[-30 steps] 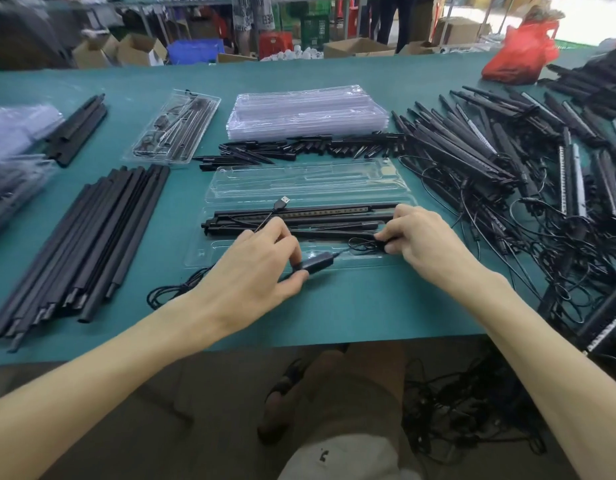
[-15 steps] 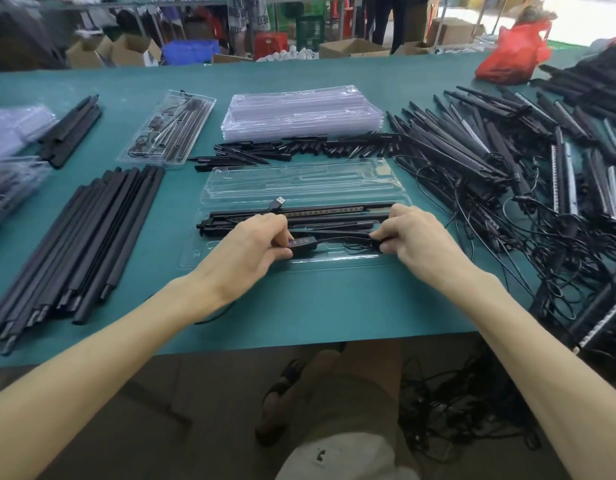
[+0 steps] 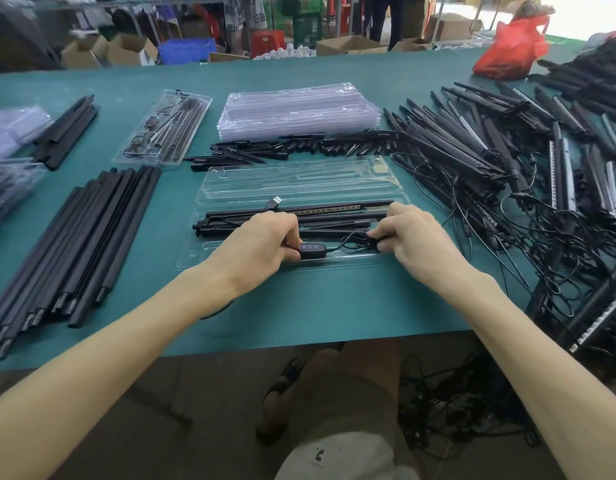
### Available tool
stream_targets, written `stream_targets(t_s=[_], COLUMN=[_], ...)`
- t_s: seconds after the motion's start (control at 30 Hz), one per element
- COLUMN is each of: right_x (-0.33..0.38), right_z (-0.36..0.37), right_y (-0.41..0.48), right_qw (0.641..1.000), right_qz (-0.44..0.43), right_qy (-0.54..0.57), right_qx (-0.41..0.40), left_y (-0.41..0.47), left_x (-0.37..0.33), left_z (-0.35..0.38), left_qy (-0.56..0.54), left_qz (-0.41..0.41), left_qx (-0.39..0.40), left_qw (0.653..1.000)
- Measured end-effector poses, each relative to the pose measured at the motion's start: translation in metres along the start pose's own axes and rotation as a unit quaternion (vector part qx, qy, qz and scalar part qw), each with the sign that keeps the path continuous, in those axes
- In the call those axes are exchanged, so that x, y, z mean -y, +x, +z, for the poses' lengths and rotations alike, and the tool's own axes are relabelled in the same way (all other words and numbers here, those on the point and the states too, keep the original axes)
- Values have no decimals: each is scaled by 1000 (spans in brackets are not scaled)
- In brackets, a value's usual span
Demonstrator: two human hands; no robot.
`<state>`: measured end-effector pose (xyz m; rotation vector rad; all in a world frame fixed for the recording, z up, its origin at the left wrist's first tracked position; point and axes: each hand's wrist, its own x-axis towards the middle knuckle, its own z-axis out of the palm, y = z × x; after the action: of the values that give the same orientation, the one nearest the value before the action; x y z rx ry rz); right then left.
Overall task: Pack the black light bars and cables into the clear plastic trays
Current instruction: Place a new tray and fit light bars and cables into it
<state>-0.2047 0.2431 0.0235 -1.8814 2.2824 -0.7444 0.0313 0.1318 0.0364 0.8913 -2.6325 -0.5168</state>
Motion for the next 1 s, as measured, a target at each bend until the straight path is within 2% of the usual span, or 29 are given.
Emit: stream_targets(t_s=[0.1,0.27,0.53,0.8,1.0], right_x=[0,1,0,0,0], right_z=[0,0,-1,-1,0], right_y=[0,-1,0,0,1], right_qw=[1000,1000,1000,1000,1000], right_qz=[-1,0,6,12,13], right_qy=[0,1,-1,3,9], right_qx=[1,0,6,4,0], left_y=[8,14,29,52,57], left_x=[-3,-12,-16,-25,-23], left_z=[-8,-13,-16,-26,-27], left_qy=[15,50,59,42,26], left_qz=[-21,8,-19,-95,-111], left_qx=[44,108,146,225,227], left_qw=[999,993,987,969,967])
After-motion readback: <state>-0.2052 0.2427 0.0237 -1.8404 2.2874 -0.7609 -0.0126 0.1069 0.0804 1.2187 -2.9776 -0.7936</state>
